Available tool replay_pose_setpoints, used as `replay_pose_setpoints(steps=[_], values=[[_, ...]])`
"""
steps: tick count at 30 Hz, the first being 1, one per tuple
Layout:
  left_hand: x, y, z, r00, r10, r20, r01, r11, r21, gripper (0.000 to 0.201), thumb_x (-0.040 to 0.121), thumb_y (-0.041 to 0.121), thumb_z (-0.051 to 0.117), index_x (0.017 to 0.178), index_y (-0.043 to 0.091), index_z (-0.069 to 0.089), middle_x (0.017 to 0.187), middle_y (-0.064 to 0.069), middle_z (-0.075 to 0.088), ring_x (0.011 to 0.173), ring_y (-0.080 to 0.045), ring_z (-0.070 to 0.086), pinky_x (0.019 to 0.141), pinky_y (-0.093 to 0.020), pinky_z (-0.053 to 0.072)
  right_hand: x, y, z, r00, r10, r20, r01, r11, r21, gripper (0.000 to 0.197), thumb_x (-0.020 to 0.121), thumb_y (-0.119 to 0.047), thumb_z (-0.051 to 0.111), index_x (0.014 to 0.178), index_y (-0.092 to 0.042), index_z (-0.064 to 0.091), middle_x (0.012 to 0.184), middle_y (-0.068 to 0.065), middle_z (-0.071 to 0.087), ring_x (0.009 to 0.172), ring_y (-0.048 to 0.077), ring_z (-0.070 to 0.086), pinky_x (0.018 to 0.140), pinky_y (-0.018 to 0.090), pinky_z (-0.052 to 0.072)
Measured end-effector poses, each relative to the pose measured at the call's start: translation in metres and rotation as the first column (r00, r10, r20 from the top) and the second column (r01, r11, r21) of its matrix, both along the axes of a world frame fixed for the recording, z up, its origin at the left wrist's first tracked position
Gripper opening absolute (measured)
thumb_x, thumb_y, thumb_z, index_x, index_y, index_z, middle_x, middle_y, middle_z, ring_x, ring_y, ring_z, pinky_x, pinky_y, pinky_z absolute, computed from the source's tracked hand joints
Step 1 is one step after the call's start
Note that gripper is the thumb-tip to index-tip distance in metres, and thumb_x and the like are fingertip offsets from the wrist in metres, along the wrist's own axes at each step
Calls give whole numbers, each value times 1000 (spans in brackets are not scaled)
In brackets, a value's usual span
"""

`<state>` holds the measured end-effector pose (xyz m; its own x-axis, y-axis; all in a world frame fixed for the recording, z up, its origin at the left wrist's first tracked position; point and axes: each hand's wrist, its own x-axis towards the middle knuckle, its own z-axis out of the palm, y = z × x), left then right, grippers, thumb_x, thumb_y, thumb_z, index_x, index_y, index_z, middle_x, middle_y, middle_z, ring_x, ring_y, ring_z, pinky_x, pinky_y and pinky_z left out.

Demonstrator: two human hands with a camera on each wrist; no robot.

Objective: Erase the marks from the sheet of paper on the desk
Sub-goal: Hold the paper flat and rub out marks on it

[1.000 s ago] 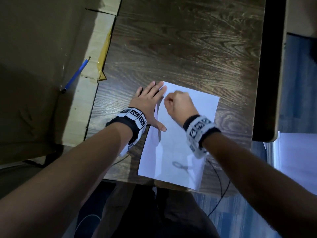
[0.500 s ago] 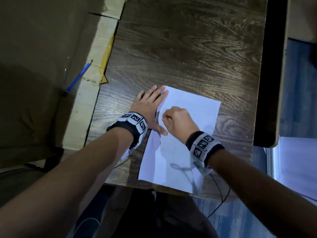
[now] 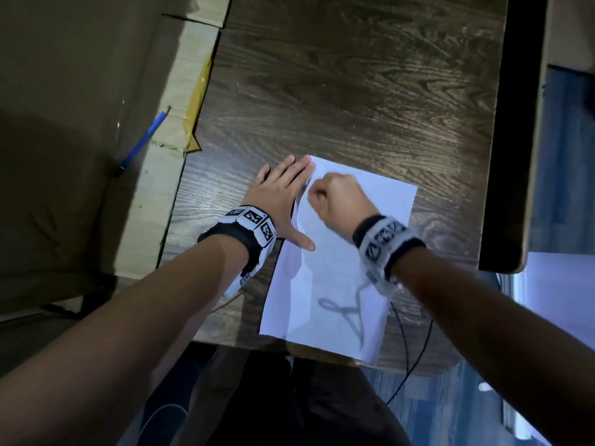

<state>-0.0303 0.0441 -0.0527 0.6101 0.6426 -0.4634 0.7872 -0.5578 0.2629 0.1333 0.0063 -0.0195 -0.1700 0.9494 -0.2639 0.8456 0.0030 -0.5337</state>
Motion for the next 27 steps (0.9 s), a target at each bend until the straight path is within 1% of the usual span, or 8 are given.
replay_pose_setpoints(steps=[4,8,12,16,19,21,24,27], values=[[0,1,2,1000,-3,-6,3,1000,5,155,43,97,60,158,24,-13,165,12,-16,152,-15,-12,123,-50,3,-4,9,-15,984,-179,-12,180,983,47,22,89,-13,50,70,-13,62,69,7,55,61,25,52,58,32,44],[2,0,5,1000,-1,-17,1,1000,1,155,44,91,66,158,23,-14,164,12,-17,152,-15,-13,123,-50,2,-19,-30,-9,997,-58,-43,55,996,-73,16,86,-13,54,76,-12,66,76,5,60,68,25,57,64,38,51],[1,0,4,1000,-4,-12,4,1000,8,155,43,95,63,158,23,-13,164,12,-16,152,-15,-12,123,-50,2,-8,14,-7,995,-104,-12,104,995,-5,27,90,-15,49,64,-19,49,61,2,47,56,24,44,58,36,48],[2,0,5,1000,-4,-20,4,1000,3,155,44,95,63,158,24,-14,164,12,-17,152,-15,-13,123,-49,2,-13,-2,-17,978,-208,-5,208,978,5,23,88,-19,48,70,-14,62,68,6,57,64,26,54,60,38,51],[2,0,6,1000,13,-17,-13,1000,-6,155,43,91,67,158,24,-14,164,12,-17,152,-15,-13,123,-49,2,-18,-36,-10,996,-81,-35,78,993,-94,18,83,-17,50,72,-14,65,75,5,60,67,25,57,62,39,52],[1,0,5,1000,9,-21,-9,1000,0,155,44,92,66,158,24,-14,164,12,-17,152,-15,-12,123,-49,2,-12,-25,-3,998,-32,-45,27,994,-106,15,85,-13,56,72,-15,63,76,3,59,68,22,55,66,35,49],[1,-1,7,1000,1,-18,-1,1000,-3,153,45,94,63,158,25,-13,164,12,-16,152,-15,-12,123,-49,2,-3,0,-6,992,-121,-34,121,993,-6,16,89,-15,57,78,-12,68,78,3,61,72,21,56,69,34,49],[-2,-3,5,1000,-7,27,7,1000,-4,148,48,93,63,159,25,-8,165,11,-12,153,-16,-11,123,-51,2,-5,-5,-15,974,-216,-68,218,976,25,13,89,-19,59,86,-17,72,82,3,62,73,20,59,69,39,54]])
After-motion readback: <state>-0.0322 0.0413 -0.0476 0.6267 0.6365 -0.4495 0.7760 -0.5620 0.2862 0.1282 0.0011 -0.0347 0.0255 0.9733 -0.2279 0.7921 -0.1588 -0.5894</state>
